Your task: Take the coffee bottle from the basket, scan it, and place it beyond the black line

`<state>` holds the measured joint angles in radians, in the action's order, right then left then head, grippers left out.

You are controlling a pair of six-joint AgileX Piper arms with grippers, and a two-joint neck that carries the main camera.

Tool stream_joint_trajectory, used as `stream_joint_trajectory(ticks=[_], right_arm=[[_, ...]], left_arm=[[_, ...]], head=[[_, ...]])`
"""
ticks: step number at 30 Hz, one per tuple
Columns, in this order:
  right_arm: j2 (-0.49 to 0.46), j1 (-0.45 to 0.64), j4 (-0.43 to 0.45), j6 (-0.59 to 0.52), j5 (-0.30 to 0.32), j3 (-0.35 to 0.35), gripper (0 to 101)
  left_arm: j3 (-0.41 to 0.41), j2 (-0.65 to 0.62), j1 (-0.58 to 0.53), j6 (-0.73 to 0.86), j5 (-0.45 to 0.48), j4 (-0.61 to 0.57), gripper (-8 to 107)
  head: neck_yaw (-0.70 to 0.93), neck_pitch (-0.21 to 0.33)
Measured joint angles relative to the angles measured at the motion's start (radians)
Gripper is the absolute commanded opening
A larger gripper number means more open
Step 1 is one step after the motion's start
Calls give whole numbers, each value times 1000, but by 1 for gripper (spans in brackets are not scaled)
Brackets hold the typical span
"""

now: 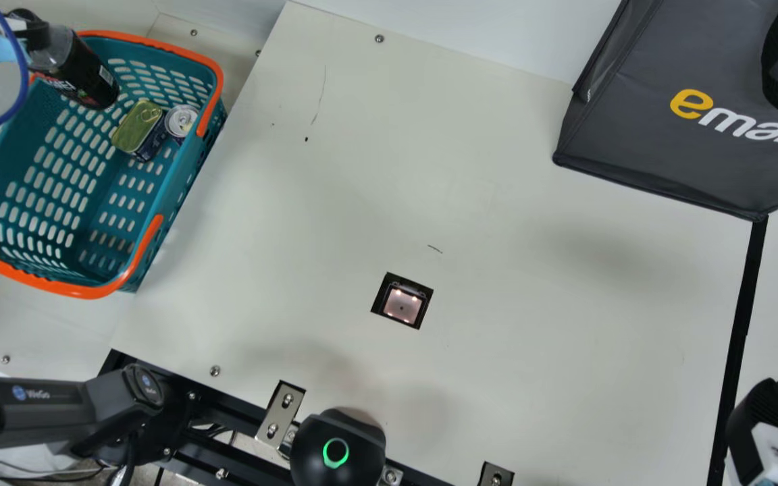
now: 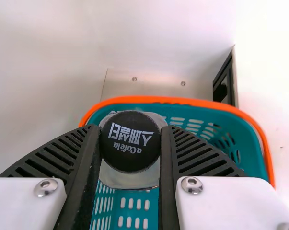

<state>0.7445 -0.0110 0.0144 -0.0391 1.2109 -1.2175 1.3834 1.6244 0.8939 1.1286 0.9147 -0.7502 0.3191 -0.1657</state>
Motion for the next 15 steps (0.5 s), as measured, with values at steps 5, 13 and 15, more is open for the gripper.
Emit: stream_joint_trajectory(ticks=[5,13,15], right_arm=[[0,0,0,0,0,0,91],[0,0,0,0,0,0,91],[0,0,0,0,0,0,91]], left_arm=[[28,-21,-13,-5,34,-8,10],[53,-61,-49,-14,84,-17,10],[56,-74,-60,-17,93,-19,10]], head=[[0,0],[0,0],[0,0]])
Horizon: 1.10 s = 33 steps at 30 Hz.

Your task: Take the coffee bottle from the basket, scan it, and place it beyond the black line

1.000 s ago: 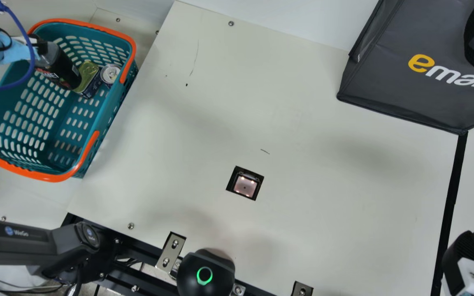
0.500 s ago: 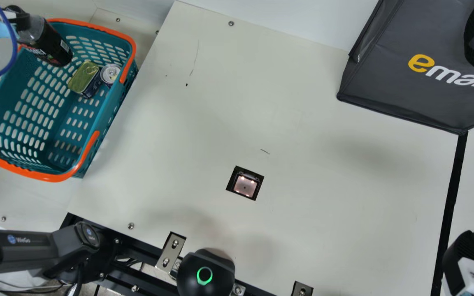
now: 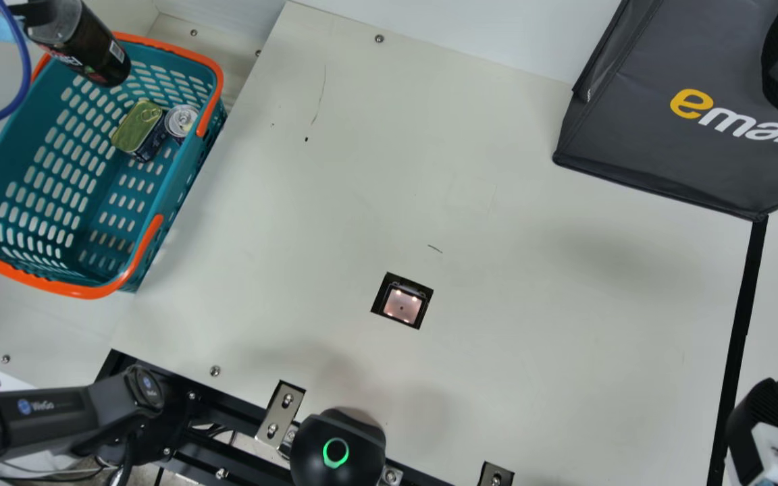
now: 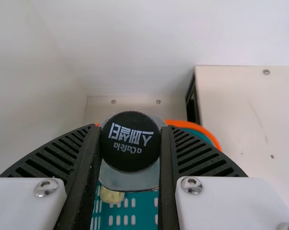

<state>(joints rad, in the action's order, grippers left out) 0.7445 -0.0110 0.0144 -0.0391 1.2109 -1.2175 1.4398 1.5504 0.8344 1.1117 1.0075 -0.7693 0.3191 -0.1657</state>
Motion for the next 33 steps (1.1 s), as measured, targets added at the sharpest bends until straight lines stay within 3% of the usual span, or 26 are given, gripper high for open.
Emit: stream_joint_trajectory(ticks=[16,33], right_arm=[[0,0,0,0,0,0,91],[0,0,0,0,0,0,91]], left_arm=[[1,-97,-133,-20,85,-15,10],[-75,-201,-341,-41,102,-11,10]], head=[[-2,0],[0,0]])
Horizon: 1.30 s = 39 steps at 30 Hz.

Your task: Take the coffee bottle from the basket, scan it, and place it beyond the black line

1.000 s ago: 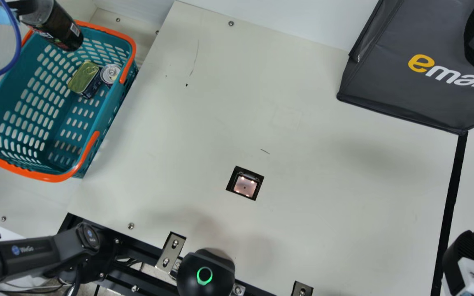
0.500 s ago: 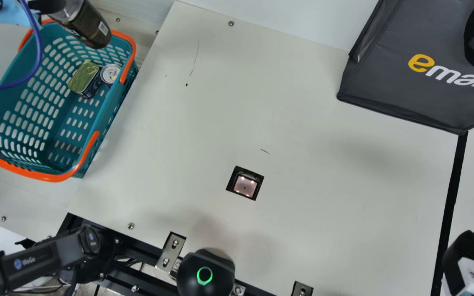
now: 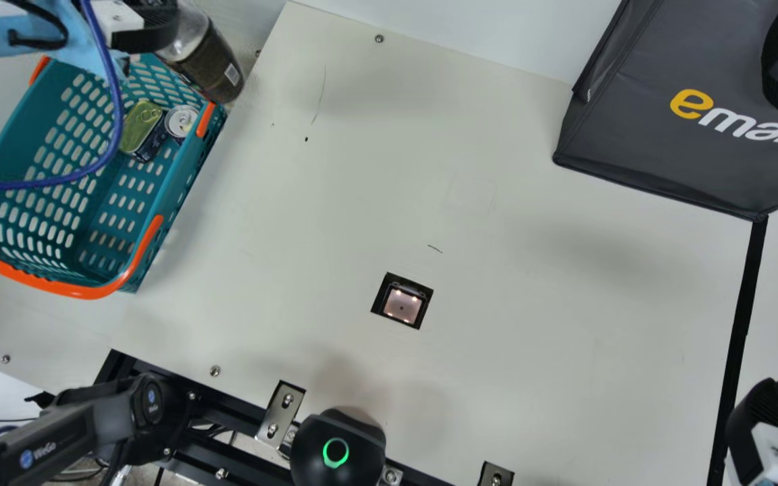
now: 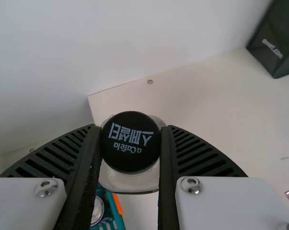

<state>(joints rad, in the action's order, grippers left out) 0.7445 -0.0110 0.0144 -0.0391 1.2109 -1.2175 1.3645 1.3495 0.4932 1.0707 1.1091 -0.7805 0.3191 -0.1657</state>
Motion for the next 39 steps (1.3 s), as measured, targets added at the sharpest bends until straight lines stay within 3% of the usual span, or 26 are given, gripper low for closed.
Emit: stream_joint_trajectory(ticks=[39], right_arm=[[0,0,0,0,0,0,91]], left_arm=[[-216,-113,-442,-83,-86,26,10]], head=[[0,0]])
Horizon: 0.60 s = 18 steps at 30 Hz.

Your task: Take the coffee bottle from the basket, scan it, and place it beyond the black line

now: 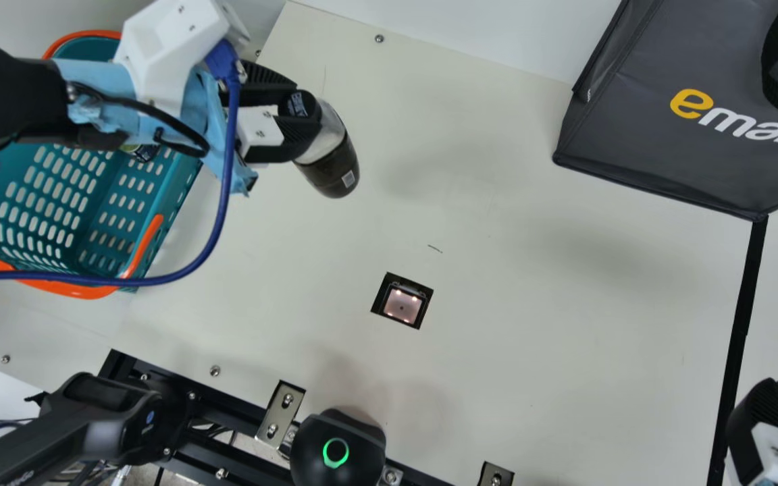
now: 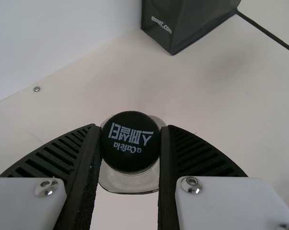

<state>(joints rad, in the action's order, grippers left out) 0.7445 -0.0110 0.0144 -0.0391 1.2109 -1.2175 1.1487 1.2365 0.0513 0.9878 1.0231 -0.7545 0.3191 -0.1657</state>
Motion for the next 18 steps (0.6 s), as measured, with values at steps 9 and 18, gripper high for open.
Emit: stream_joint_trajectory(ticks=[9,18], right_arm=[[0,0,0,0,0,0,91],[0,0,0,0,0,0,91]], left_arm=[[-56,-20,-87,-11,-33,21,10],[-106,-37,-133,33,-38,-6,10]], head=[[0,0],[0,0]])
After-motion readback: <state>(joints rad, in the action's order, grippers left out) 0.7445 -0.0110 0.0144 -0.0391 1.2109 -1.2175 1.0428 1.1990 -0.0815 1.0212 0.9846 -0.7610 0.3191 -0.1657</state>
